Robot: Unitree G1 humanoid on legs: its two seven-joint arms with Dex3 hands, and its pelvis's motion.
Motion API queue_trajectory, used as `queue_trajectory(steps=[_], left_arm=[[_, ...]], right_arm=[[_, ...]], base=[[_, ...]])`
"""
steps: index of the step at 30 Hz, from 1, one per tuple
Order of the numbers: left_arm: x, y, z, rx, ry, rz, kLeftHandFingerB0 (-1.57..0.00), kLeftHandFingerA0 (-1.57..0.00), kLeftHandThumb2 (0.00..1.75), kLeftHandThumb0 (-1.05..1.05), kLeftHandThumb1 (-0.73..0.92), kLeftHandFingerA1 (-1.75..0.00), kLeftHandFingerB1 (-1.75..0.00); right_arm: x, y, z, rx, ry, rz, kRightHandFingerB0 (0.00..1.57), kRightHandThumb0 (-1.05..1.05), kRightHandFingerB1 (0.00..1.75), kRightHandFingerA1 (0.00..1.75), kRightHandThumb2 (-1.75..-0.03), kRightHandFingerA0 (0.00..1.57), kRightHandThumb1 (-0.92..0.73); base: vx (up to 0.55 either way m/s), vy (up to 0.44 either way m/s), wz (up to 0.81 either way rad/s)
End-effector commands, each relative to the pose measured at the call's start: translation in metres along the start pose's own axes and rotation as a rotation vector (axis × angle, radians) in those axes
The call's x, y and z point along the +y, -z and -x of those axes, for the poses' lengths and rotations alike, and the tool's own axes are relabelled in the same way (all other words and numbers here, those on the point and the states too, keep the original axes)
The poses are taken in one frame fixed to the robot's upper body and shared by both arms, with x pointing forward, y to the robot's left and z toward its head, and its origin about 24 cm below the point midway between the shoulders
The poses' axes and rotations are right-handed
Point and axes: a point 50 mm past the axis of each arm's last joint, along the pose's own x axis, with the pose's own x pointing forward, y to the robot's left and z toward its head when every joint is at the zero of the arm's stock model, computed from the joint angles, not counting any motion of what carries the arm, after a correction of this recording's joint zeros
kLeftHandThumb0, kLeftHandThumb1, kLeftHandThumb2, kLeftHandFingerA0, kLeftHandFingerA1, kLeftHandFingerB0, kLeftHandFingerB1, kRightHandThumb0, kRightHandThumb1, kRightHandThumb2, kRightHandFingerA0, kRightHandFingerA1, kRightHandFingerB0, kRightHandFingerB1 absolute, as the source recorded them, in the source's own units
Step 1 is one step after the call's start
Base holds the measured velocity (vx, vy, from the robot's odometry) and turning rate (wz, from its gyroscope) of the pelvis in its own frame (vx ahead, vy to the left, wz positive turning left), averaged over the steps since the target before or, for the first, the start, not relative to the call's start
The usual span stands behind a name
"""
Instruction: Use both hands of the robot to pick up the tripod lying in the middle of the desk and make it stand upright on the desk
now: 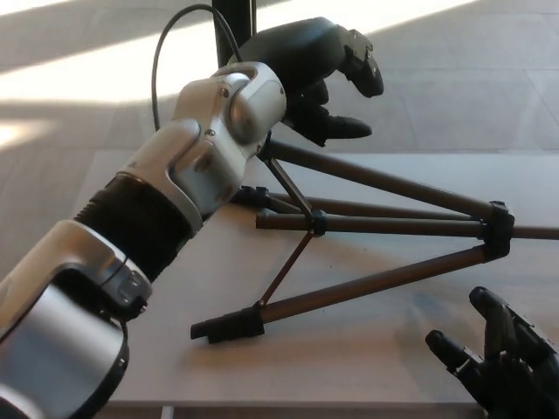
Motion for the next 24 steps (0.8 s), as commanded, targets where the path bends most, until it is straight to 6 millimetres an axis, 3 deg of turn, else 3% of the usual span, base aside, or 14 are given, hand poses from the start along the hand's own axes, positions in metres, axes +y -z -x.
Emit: queue_trajectory(steps=[1, 4, 5, 7, 9, 12, 13, 14, 15, 16, 18, 21, 24], left_arm=[[0.009, 0.002, -0.002, -0.039, 0.014, -0.493, -0.64, -0.66, 0.61, -0.77, 0.68, -0.82, -0.56], [0.005, 0.009, -0.002, -0.027, 0.005, -0.567, -0.63, -0.67, 0.61, -0.79, 0.68, -0.82, -0.55], [0.003, 0.008, -0.003, -0.004, 0.017, -0.623, -0.52, -0.51, 0.61, -0.81, 0.68, -0.75, -0.55], [0.003, 0.007, -0.005, 0.015, 0.025, -0.685, -0.45, -0.45, 0.61, -0.83, 0.68, -0.79, -0.50], [0.001, 0.005, -0.007, 0.025, 0.032, -0.725, -0.33, -0.28, 0.61, -0.87, 0.66, -0.61, -0.41], [-0.002, 0.003, -0.008, 0.051, 0.052, -0.742, -0.24, -0.15, 0.61, -0.88, 0.64, -0.51, -0.36], [-0.007, 0.003, -0.010, 0.090, 0.097, -0.720, 0.00, -0.04, 0.93, -0.40, 0.25, -0.55, -0.50], [-0.010, 0.003, -0.010, 0.098, 0.105, -0.705, 0.00, -0.04, 0.93, -0.40, 0.25, -0.54, -0.50], [-0.013, 0.004, -0.010, 0.105, 0.111, -0.692, 0.00, -0.04, 0.93, -0.40, 0.25, -0.55, -0.50], [-0.015, 0.004, -0.010, 0.105, 0.114, -0.682, -0.16, -0.10, 0.61, -0.89, 0.66, -0.50, -0.36], [-0.020, 0.003, -0.011, 0.106, 0.120, -0.623, -0.17, -0.11, 0.61, -0.87, 0.64, -0.50, -0.36], [-0.052, -0.003, -0.008, 0.080, 0.146, -0.500, -0.18, -0.18, 0.62, -0.82, 0.67, -0.47, -0.33], [-0.059, -0.004, -0.007, 0.077, 0.156, -0.470, -0.17, -0.18, 0.62, -0.82, 0.68, -0.47, -0.34]], right_arm=[[0.012, -0.002, -0.004, 0.001, -0.029, -0.015, 0.61, -0.63, 0.47, 0.60, -0.62, 0.70, -0.71], [0.014, -0.002, -0.003, 0.010, -0.044, -0.007, 0.62, -0.63, 0.47, 0.60, -0.62, 0.72, -0.71], [0.015, -0.001, -0.003, 0.015, -0.059, -0.010, 0.59, -0.63, 0.46, 0.60, -0.61, 0.73, -0.70], [0.017, 0.001, -0.004, 0.016, -0.065, -0.013, 0.59, -0.63, 0.46, 0.60, -0.61, 0.74, -0.70], [0.017, 0.001, -0.004, 0.017, -0.064, -0.014, 0.60, -0.63, 0.46, 0.58, -0.61, 0.73, -0.69], [0.019, 0.001, -0.005, 0.016, -0.070, -0.011, 0.62, -0.63, 0.46, 0.58, -0.61, 0.76, -0.68], [0.020, 0.000, -0.006, 0.013, -0.070, -0.005, 0.63, -0.63, 0.46, 0.58, -0.61, 0.76, -0.69], [0.020, -0.001, -0.006, 0.012, -0.072, 0.000, 0.61, -0.63, 0.46, 0.58, -0.61, 0.75, -0.70], [0.021, -0.001, -0.006, 0.010, -0.078, 0.003, 0.60, -0.63, 0.45, 0.59, -0.61, 0.74, -0.70], [0.021, -0.002, -0.006, 0.008, -0.079, 0.003, 0.59, -0.63, 0.45, 0.59, -0.61, 0.73, -0.71], [0.021, -0.003, -0.007, 0.004, -0.075, 0.014, 0.58, -0.64, 0.44, 0.59, -0.61, 0.74, -0.71], [0.020, -0.003, -0.008, 0.007, -0.088, 0.026, 0.60, -0.64, 0.44, 0.59, -0.62, 0.75, -0.71], [0.021, -0.002, -0.009, 0.011, -0.101, 0.033, 0.59, -0.64, 0.44, 0.60, -0.62, 0.73, -0.71]], base=[[0.00, 0.000, 0.00], [0.00, 0.000, 0.00], [0.00, 0.000, 0.00], [0.00, 0.000, 0.00], [0.00, 0.000, 0.00], [0.00, 0.000, 0.00], [0.00, 0.000, 0.00], [0.00, 0.000, 0.00], [0.00, 0.000, 0.00], [0.00, 0.000, 0.00], [0.00, 0.000, 0.00], [0.00, 0.000, 0.00], [0.00, 0.000, 0.00]])
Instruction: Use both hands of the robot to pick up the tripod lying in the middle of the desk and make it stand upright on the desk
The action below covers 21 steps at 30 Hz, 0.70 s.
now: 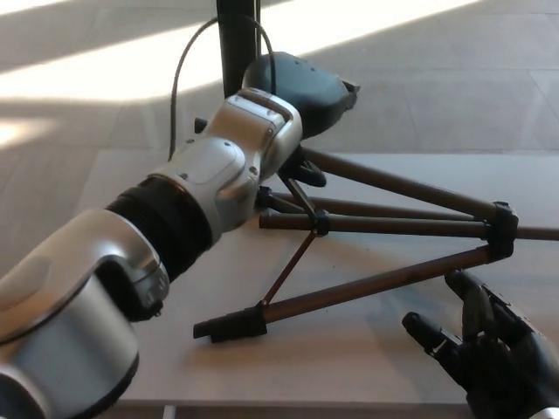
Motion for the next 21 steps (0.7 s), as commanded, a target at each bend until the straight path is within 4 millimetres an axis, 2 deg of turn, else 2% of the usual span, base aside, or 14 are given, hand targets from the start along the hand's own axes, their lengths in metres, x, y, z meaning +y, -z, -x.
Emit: queue_trajectory(steps=[1, 5, 6, 8, 9, 10, 12, 13, 14, 15, 17, 19, 20, 21], left_arm=[[-0.014, -0.007, 0.000, 0.022, 0.014, 0.020, -0.18, -0.20, 0.62, -0.82, 0.70, -0.45, -0.33], [-0.013, -0.013, 0.000, 0.011, -0.036, 0.121, -0.12, -0.22, 0.95, -0.77, 0.56, -0.55, -0.45], [-0.013, -0.013, -0.001, 0.013, -0.041, 0.138, -0.21, -0.26, 0.63, -0.76, 0.74, -0.48, -0.34], [-0.014, -0.013, -0.001, 0.014, -0.057, 0.175, -0.22, -0.27, 0.63, -0.77, 0.74, -0.49, -0.35], [-0.016, -0.011, 0.000, 0.014, -0.059, 0.188, -0.16, -0.25, 0.97, -0.77, 0.58, -0.56, -0.47], [-0.017, -0.011, 0.000, 0.016, -0.058, 0.187, -0.22, -0.32, 0.62, -0.77, 0.75, -0.51, -0.35], [-0.020, -0.010, 0.001, 0.022, -0.055, 0.168, -0.24, -0.33, 0.62, -0.77, 0.74, -0.52, -0.36], [-0.023, -0.008, 0.001, 0.031, -0.039, 0.146, -0.18, -0.31, 0.95, -0.77, 0.56, -0.58, -0.47], [-0.023, -0.008, 0.001, 0.032, -0.040, 0.146, -0.18, -0.31, 0.95, -0.77, 0.56, -0.58, -0.47], [-0.032, -0.003, 0.002, 0.045, 0.019, 0.043, -0.23, -0.33, 0.61, -0.74, 0.69, -0.48, -0.34], [-0.037, 0.003, 0.005, 0.056, 0.035, -0.024, -0.18, -0.31, 0.93, -0.76, 0.54, -0.59, -0.47], [-0.042, 0.012, 0.007, 0.060, 0.039, -0.094, -0.34, -0.39, 0.61, -0.71, 0.69, -0.53, -0.38], [-0.044, 0.015, 0.008, 0.060, 0.034, -0.127, -0.36, -0.50, 0.95, -0.71, 0.55, -0.68, -0.55], [-0.045, 0.017, 0.009, 0.063, 0.032, -0.144, -0.36, -0.50, 0.95, -0.71, 0.55, -0.68, -0.55]], right_arm=[[0.002, 0.002, -0.002, 0.016, -0.018, 0.011, 0.59, -0.64, 0.44, 0.61, -0.62, 0.73, -0.71], [0.002, 0.003, -0.002, 0.019, -0.027, 0.011, 0.58, -0.64, 0.44, 0.60, -0.61, 0.71, -0.71], [0.002, 0.003, -0.002, 0.017, -0.024, 0.011, 0.58, -0.63, 0.44, 0.60, -0.62, 0.72, -0.71], [0.001, 0.003, -0.002, 0.015, -0.016, 0.016, 0.59, -0.63, 0.44, 0.59, -0.62, 0.73, -0.71], [0.001, 0.004, -0.003, 0.016, -0.016, 0.017, 0.60, -0.63, 0.44, 0.59, -0.62, 0.74, -0.71], [0.002, 0.004, -0.003, 0.018, -0.017, 0.017, 0.59, -0.63, 0.44, 0.58, -0.62, 0.74, -0.71], [0.002, 0.004, -0.003, 0.016, -0.017, 0.020, 0.59, -0.63, 0.44, 0.59, -0.62, 0.75, -0.70], [0.003, 0.004, -0.004, 0.014, -0.018, 0.024, 0.60, -0.63, 0.45, 0.59, -0.61, 0.76, -0.70], [0.003, 0.004, -0.004, 0.014, -0.018, 0.024, 0.60, -0.63, 0.45, 0.59, -0.61, 0.76, -0.70], [0.002, 0.004, -0.004, 0.014, -0.017, 0.023, 0.59, -0.62, 0.45, 0.57, -0.61, 0.74, -0.70], [0.001, 0.003, -0.003, 0.016, -0.015, 0.019, 0.58, -0.62, 0.45, 0.57, -0.61, 0.74, -0.70], [-0.001, 0.003, -0.002, 0.014, -0.021, 0.029, 0.58, -0.62, 0.44, 0.56, -0.62, 0.72, -0.71], [-0.002, 0.003, -0.002, 0.015, -0.023, 0.038, 0.58, -0.62, 0.44, 0.56, -0.62, 0.70, -0.71], [-0.002, 0.003, -0.002, 0.017, -0.023, 0.044, 0.58, -0.62, 0.44, 0.56, -0.62, 0.70, -0.71]], base=[[0.00, 0.000, 0.00], [0.00, 0.000, 0.00], [0.00, 0.000, 0.00], [0.00, 0.000, 0.00], [0.00, 0.000, 0.00], [0.00, 0.000, 0.00], [0.00, 0.000, 0.00], [0.00, 0.000, 0.00], [0.00, 0.000, 0.00], [0.00, 0.000, 0.00], [0.00, 0.000, 0.00], [0.00, 0.000, 0.00], [0.00, 0.000, 0.00], [0.00, 0.000, 0.00]])
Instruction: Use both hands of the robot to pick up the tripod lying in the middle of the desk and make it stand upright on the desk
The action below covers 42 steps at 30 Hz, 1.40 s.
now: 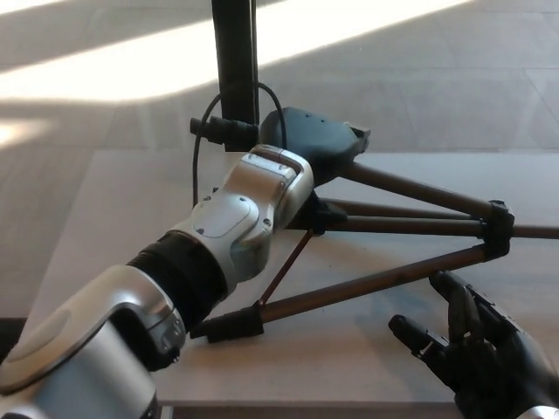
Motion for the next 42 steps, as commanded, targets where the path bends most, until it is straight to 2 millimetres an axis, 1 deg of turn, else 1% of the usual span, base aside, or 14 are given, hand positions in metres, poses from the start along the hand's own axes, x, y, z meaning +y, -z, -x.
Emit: queue_trajectory(steps=[1, 4, 5, 9, 13, 14, 15, 18, 21, 23, 25, 26, 38, 42], left_arm=[[-0.012, 0.019, 0.005, 0.034, 0.007, -0.226, -0.47, -0.67, 0.60, -0.64, 0.67, -0.67, -0.46], [-0.015, 0.023, 0.006, 0.050, 0.040, -0.369, -0.47, -0.66, 0.60, -0.65, 0.68, -0.70, -0.48], [-0.016, 0.023, 0.006, 0.052, 0.054, -0.410, -0.37, -0.52, 0.96, -0.70, 0.56, -0.69, -0.55], [-0.021, 0.024, 0.007, 0.058, 0.101, -0.542, -0.36, -0.39, 0.62, -0.69, 0.74, -0.49, -0.37], [-0.017, 0.019, 0.005, 0.060, 0.017, -0.451, -0.49, -0.61, 0.61, -0.65, 0.71, -0.68, -0.57], [-0.017, 0.014, 0.007, -0.006, -0.131, -0.360, -0.69, -0.89, 0.60, -0.55, 0.65, -0.88, -0.51], [-0.016, 0.010, 0.008, -0.051, -0.209, -0.280, -0.80, -0.96, 0.64, -0.50, 0.74, -1.29, -0.96], [-0.015, 0.002, 0.008, -0.095, -0.288, -0.232, -0.86, -0.97, 0.68, -0.47, 0.81, -1.47, -1.25], [-0.014, -0.001, 0.008, -0.096, -0.306, -0.168, -0.82, -0.92, 0.69, -0.45, 0.83, -1.51, -1.10], [-0.012, -0.001, 0.007, -0.080, -0.311, -0.133, -0.72, -0.91, 0.61, -0.30, 0.69, -1.63, -0.67], [-0.016, -0.001, 0.006, -0.053, -0.292, -0.125, -0.63, -1.18, 0.87, -0.27, 0.42, -1.33, -0.73], [-0.018, 0.000, 0.006, -0.046, -0.300, -0.112, -0.62, -0.92, 0.59, -0.21, 0.56, -1.69, -0.63], [-0.047, 0.018, 0.011, 0.059, -0.158, -0.153, -0.61, -0.83, 0.59, -0.26, 0.55, -1.57, -0.55], [-0.050, 0.022, 0.010, 0.074, -0.089, -0.227, -0.82, -0.88, 0.60, -0.29, 0.54, -1.62, -0.73]], right_arm=[[-0.004, -0.002, 0.001, -0.009, 0.000, 0.032, 0.59, -0.62, 0.44, 0.56, -0.62, 0.70, -0.71], [-0.002, -0.002, 0.000, -0.009, -0.008, 0.025, 0.57, -0.61, 0.43, 0.56, -0.62, 0.70, -0.71], [-0.002, -0.002, 0.000, -0.008, -0.009, 0.024, 0.57, -0.61, 0.43, 0.56, -0.62, 0.71, -0.71], [-0.002, -0.002, 0.001, -0.008, 0.001, 0.031, 0.58, -0.61, 0.43, 0.55, -0.61, 0.71, -0.69], [-0.005, -0.003, 0.001, -0.009, 0.006, 0.030, 0.57, -0.60, 0.43, 0.53, -0.62, 0.69, -0.70], [-0.006, -0.003, 0.001, -0.015, 0.000, 0.027, 0.57, -0.58, 0.43, 0.54, -0.62, 0.70, -0.71], [-0.006, -0.004, 0.001, -0.015, 0.001, 0.029, 0.57, -0.58, 0.42, 0.53, -0.62, 0.70, -0.71], [-0.005, -0.005, 0.000, -0.015, 0.004, 0.025, 0.57, -0.58, 0.42, 0.54, -0.62, 0.71, -0.72], [-0.005, -0.005, 0.000, -0.013, 0.006, 0.023, 0.56, -0.59, 0.42, 0.54, -0.62, 0.71, -0.71], [-0.003, -0.006, -0.002, -0.013, -0.002, 0.024, 0.55, -0.59, 0.42, 0.54, -0.62, 0.70, -0.71], [-0.002, -0.005, -0.002, -0.013, 0.000, 0.027, 0.55, -0.59, 0.42, 0.55, -0.62, 0.71, -0.71], [-0.002, -0.005, -0.002, -0.011, 0.000, 0.026, 0.55, -0.59, 0.42, 0.55, -0.62, 0.71, -0.71], [0.008, -0.003, -0.006, -0.007, -0.024, 0.044, 0.54, -0.59, 0.41, 0.55, -0.62, 0.72, -0.70], [0.009, -0.003, -0.008, 0.003, 0.000, 0.032, 0.57, -0.57, 0.42, 0.54, -0.61, 0.76, -0.68]], base=[[0.00, 0.000, 0.00], [0.00, 0.000, 0.00], [0.00, 0.000, 0.00], [0.00, 0.000, 0.00], [0.00, 0.000, 0.00], [0.00, 0.000, 0.00], [0.00, 0.000, 0.00], [0.00, 0.000, 0.00], [0.00, 0.000, 0.00], [0.00, 0.000, 0.00], [0.00, 0.000, 0.00], [0.00, 0.000, 0.00], [0.00, 0.000, 0.00], [0.00, 0.000, 0.00]])
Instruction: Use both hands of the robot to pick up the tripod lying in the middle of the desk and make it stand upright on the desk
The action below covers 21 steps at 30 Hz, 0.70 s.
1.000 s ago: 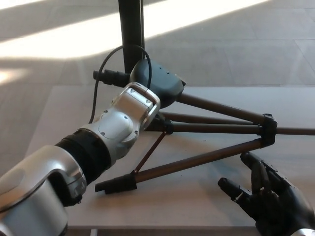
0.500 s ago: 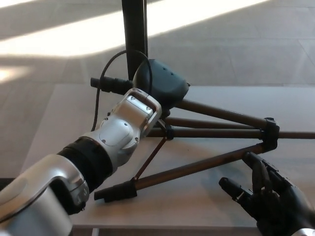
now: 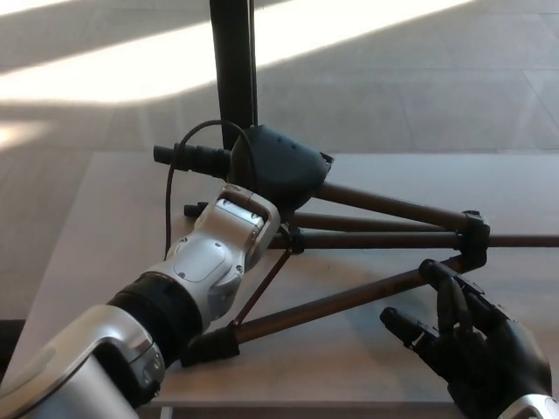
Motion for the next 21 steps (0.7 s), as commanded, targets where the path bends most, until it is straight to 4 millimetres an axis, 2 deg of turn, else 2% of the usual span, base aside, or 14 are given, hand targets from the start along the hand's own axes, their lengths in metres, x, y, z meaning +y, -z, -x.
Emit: queue_trajectory(steps=[1, 2, 3, 6, 7, 8, 9, 10, 11, 13, 15, 17, 18, 21], left_arm=[[-0.017, 0.011, 0.005, 0.043, 0.127, -0.109, -0.79, -0.88, 0.61, -0.30, 0.63, -1.55, -0.77], [-0.016, 0.011, 0.005, 0.050, 0.113, -0.116, -0.78, -0.88, 0.66, -0.35, 0.67, -1.64, -1.05], [-0.015, 0.013, 0.004, 0.059, 0.114, -0.120, -0.78, -0.87, 0.69, -0.33, 0.71, -1.64, -1.19], [-0.005, 0.018, -0.003, 0.137, 0.156, -0.102, -0.75, -0.85, 0.74, -0.40, 0.83, -1.57, -1.07], [-0.001, 0.020, -0.004, 0.137, 0.138, -0.043, -0.78, -0.89, 0.74, -0.39, 0.82, -1.56, -1.17], [0.005, 0.022, -0.006, 0.139, 0.114, -0.029, -0.80, -0.84, 0.73, -0.42, 0.84, -1.59, -1.32], [0.008, 0.023, -0.007, 0.117, 0.121, -0.054, -0.68, -0.86, 0.71, -0.37, 0.82, -1.62, -1.17], [0.011, 0.023, -0.008, 0.099, 0.102, -0.043, -0.71, -0.87, 0.72, -0.36, 0.82, -1.58, -1.10], [0.015, 0.022, -0.009, 0.079, 0.077, -0.033, -0.73, -0.87, 0.72, -0.34, 0.79, -1.57, -1.19], [0.023, 0.023, -0.012, 0.074, 0.056, -0.018, -0.81, -0.90, 0.71, -0.37, 0.68, -1.54, -1.09], [0.027, 0.023, -0.013, 0.068, 0.041, 0.006, -0.81, -0.90, 0.71, -0.37, 0.68, -1.54, -1.09], [0.037, 0.024, -0.016, 0.068, 0.019, 0.044, -0.79, -0.86, 0.77, -0.35, 0.79, -1.57, -1.12], [0.043, 0.025, -0.017, 0.070, 0.006, 0.049, -0.73, -0.84, 0.77, -0.34, 0.80, -1.51, -0.95], [0.052, 0.025, -0.021, 0.077, 0.001, 0.073, -0.68, -0.79, 0.74, -0.36, 0.85, -1.44, -0.84]], right_arm=[[-0.001, 0.000, -0.002, 0.011, 0.035, 0.000, 0.58, -0.56, 0.42, 0.55, -0.61, 0.76, -0.68], [-0.001, 0.001, -0.002, 0.017, 0.043, -0.004, 0.58, -0.55, 0.42, 0.55, -0.61, 0.77, -0.69], [-0.001, 0.001, -0.003, 0.023, 0.051, -0.010, 0.58, -0.55, 0.42, 0.54, -0.61, 0.78, -0.69], [0.000, 0.003, -0.005, 0.055, 0.070, -0.090, 0.54, -0.51, 0.42, 0.55, -0.62, 0.73, -0.71], [0.001, 0.003, -0.006, 0.068, 0.098, -0.117, 0.54, -0.51, 0.42, 0.55, -0.61, 0.76, -0.70], [0.004, 0.004, -0.007, 0.090, 0.119, -0.186, 0.50, -0.46, 0.42, 0.58, -0.62, 0.65, -0.73], [0.005, 0.005, -0.008, 0.103, 0.150, -0.208, 0.51, -0.45, 0.43, 0.57, -0.62, 0.64, -0.73], [0.006, 0.005, -0.009, 0.110, 0.158, -0.218, 0.48, -0.43, 0.43, 0.57, -0.62, 0.58, -0.74], [0.007, 0.005, -0.009, 0.118, 0.163, -0.235, 0.45, -0.42, 0.42, 0.57, -0.62, 0.52, -0.75], [0.010, 0.008, -0.011, 0.139, 0.187, -0.285, 0.45, -0.40, 0.46, 0.62, -0.62, 0.42, -0.77], [0.013, 0.010, -0.011, 0.155, 0.206, -0.318, 0.45, -0.40, 0.46, 0.62, -0.62, 0.42, -0.77], [0.018, 0.016, -0.012, 0.196, 0.218, -0.379, 0.37, -0.41, 0.44, 0.64, -0.62, 0.32, -0.77], [0.022, 0.020, -0.013, 0.223, 0.220, -0.398, 0.36, -0.43, 0.45, 0.64, -0.63, 0.35, -0.78], [0.026, 0.026, -0.015, 0.275, 0.213, -0.399, 0.38, -0.44, 0.45, 0.62, -0.63, 0.40, -0.78]], base=[[0.00, 0.000, 0.00], [0.00, 0.000, 0.00], [0.00, 0.000, 0.00], [0.00, 0.000, 0.00], [0.00, 0.000, 0.00], [0.00, 0.000, 0.00], [0.00, 0.000, 0.00], [0.00, 0.000, 0.00], [0.00, 0.000, 0.00], [0.00, 0.000, 0.00], [0.00, 0.000, 0.00], [0.00, 0.000, 0.00], [0.00, 0.000, 0.00], [0.00, 0.000, 0.00]])
